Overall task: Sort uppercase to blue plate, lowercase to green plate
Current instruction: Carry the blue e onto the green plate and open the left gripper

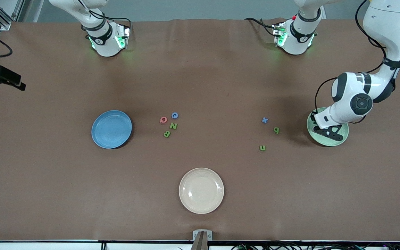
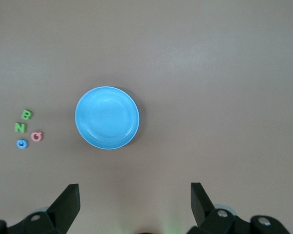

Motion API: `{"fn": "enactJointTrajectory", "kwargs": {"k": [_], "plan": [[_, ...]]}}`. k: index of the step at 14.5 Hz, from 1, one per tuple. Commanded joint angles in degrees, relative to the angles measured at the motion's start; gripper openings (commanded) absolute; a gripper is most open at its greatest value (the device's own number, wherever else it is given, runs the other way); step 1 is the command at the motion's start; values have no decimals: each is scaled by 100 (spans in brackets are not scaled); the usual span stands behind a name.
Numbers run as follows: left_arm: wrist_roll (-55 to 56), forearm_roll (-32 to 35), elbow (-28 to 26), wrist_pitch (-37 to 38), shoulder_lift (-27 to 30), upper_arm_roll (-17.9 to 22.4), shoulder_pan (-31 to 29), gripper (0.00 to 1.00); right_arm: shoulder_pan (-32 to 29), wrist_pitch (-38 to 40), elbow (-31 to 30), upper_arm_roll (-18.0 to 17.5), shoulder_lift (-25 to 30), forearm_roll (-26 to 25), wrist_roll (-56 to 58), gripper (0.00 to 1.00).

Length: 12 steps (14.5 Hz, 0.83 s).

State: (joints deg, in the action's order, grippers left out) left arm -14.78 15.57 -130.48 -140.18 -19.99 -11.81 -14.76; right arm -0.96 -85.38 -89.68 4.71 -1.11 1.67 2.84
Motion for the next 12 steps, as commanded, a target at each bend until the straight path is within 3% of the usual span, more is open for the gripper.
{"fn": "enactJointTrajectory", "kwargs": {"k": [1,2,5,8,12], "plan": [[-25,157,-4,-89,12,-40,-89,18,-89,-119,100,-32,-293,-44,41,100],[-25,165,-3,-89,21,-40,-89,31,-98,-207,91,-32,-354,-44,41,100],[-34,165,31,-71,100,-40,-89,85,-98,-234,100,-32,-574,-385,32,100],[1,165,189,60,354,-119,-45,98,-27,-225,30,-50,-671,-405,-82,100],[691,-123,742,736,434,-864,-45,99,340,-417,-303,-76,-654,-343,-1450,100]]}}
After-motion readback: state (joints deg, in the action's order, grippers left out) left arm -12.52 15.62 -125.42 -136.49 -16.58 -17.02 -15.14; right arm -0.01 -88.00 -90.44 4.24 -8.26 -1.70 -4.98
